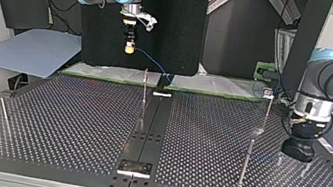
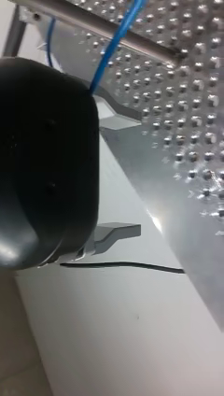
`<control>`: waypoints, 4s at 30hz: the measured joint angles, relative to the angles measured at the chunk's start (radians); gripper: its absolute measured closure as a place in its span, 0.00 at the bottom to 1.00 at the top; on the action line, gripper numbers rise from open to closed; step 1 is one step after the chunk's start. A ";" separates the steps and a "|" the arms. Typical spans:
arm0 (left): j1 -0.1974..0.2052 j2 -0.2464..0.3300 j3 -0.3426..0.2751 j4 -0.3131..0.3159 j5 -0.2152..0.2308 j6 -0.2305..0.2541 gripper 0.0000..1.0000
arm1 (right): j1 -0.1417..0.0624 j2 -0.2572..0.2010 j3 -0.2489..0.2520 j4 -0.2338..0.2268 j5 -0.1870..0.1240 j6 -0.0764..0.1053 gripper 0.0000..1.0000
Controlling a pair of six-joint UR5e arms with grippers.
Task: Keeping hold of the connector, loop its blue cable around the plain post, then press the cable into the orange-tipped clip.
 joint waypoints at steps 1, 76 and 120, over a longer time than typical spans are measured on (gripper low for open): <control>-0.001 -0.007 0.013 -0.014 -0.005 0.013 0.02 | 0.000 0.000 0.000 0.000 0.000 0.000 1.00; -0.138 -0.198 0.223 -0.477 -0.193 0.429 0.02 | 0.004 0.006 -0.001 -0.011 -0.013 0.001 1.00; -0.167 0.011 0.144 -0.479 -0.138 0.361 0.02 | 0.003 0.011 0.000 -0.017 -0.013 0.002 1.00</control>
